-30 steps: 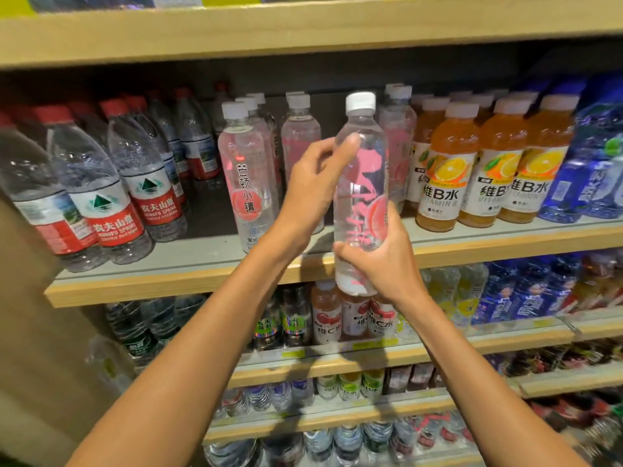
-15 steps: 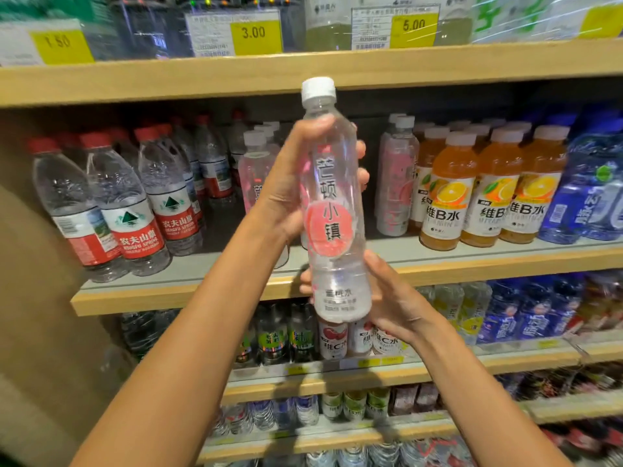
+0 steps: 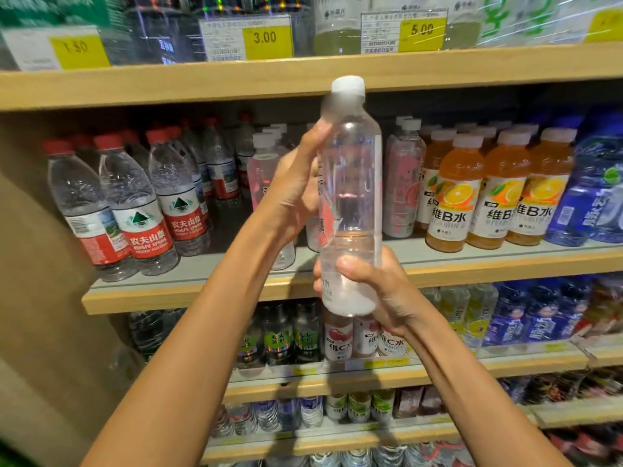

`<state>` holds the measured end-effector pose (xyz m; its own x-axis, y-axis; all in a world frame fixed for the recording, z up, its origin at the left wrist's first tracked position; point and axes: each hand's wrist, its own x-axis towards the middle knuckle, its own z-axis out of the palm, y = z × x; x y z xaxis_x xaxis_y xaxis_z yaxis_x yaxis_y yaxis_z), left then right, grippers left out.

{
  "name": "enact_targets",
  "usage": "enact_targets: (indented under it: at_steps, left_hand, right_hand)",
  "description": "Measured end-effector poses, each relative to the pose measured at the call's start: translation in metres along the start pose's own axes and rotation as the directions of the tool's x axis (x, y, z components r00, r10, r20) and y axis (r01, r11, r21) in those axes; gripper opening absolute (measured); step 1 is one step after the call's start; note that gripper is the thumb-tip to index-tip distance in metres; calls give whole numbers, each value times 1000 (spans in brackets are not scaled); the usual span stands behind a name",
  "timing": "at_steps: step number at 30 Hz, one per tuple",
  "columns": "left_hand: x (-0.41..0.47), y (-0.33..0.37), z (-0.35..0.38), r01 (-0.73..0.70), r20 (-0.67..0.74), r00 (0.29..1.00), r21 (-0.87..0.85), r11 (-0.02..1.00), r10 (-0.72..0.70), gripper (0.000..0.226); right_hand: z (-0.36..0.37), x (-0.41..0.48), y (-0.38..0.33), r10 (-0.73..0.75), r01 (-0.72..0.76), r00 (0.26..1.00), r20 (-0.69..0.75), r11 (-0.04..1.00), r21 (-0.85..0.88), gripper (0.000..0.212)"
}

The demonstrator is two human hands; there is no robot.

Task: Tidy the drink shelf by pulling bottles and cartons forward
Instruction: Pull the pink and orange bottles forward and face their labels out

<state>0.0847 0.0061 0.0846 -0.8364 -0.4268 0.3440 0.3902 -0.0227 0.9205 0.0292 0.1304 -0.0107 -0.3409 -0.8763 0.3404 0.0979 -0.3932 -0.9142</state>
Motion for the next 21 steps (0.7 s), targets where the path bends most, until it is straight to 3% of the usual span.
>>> enact_targets:
  at_steps: [3,5,9,13,15,18,19,21]
  left_hand:
    - [-4,0,2,-141,-226,951,292,946,212,35]
    - [-7,-4,9,-180,-262,918,394,902,298,33]
    - [-10,-14,28,-173,-344,885,387,906,316,42]
    - [-5,-18,35,-176,-468,820,341,924,329,43]
    - [-3,-16,33,-179,-500,798,337,925,336,36]
    - [-6,-10,25,-150,-428,871,233,961,240,22]
    - [-7,-8,21,-126,-355,920,133,983,166,21]
    - [-7,-2,11,-29,-92,996,-130,991,17,28]
  right_hand:
    - [-3,4,1,-120,54,961,-249,965,-258,47]
    - [-1,5,3,-214,68,920,-327,912,-405,44]
    - [5,6,14,-348,-27,828,-439,758,-652,51]
    - [10,3,23,-378,-68,831,-409,661,-748,62]
    - [9,0,23,-310,-20,883,-353,726,-687,59]
    - [-4,-2,13,-108,7,974,-198,893,-450,46]
    - [-9,-3,9,-40,-7,991,-130,940,-342,46]
    - [-14,-4,4,103,-101,994,20,992,-80,67]
